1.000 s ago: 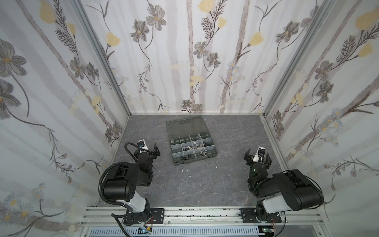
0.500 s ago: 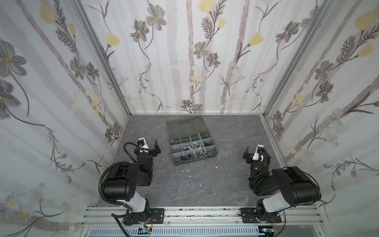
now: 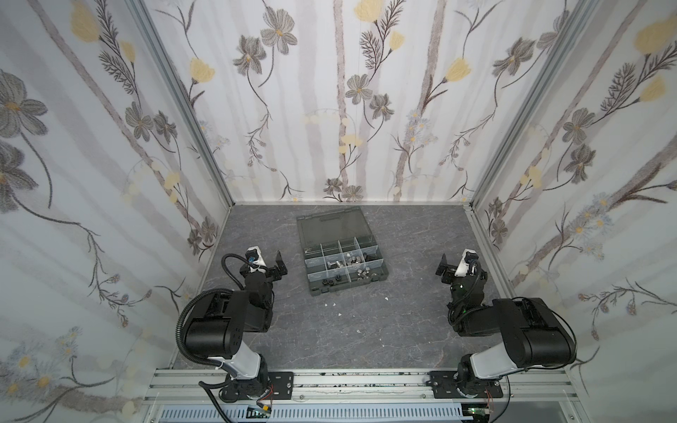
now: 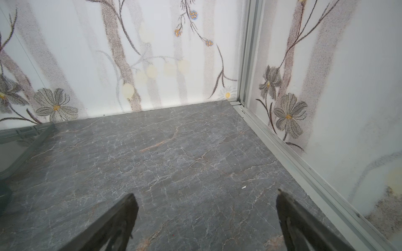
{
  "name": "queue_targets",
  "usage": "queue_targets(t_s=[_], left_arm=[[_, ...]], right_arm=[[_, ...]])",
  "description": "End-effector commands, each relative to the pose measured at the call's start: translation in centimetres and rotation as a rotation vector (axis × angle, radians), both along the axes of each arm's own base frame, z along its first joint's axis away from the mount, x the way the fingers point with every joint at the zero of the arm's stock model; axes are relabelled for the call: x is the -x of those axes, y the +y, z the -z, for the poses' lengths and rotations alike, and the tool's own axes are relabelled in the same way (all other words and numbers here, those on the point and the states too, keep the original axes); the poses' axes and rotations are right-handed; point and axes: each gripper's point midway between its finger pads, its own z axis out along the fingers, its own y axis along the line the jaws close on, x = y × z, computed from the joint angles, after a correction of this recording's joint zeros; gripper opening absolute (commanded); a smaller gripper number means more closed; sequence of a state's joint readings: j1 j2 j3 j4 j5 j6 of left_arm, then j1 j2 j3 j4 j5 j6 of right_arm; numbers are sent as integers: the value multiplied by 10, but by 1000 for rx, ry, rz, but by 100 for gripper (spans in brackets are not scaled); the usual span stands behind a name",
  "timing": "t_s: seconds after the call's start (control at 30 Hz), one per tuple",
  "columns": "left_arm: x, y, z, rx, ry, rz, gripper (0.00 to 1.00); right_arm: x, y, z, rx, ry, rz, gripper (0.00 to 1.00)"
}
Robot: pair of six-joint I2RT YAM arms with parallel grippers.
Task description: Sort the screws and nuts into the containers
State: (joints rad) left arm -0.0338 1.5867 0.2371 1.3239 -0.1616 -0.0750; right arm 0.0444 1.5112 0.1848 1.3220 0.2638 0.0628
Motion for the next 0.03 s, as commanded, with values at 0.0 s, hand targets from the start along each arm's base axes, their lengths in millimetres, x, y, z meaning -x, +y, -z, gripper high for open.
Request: queue_targets(t_s=[0.0], left_arm=[[-1,1,-5,-12,-16,-5,100]], right_arm=[[0,2,-6,-4,-24,-9,99]])
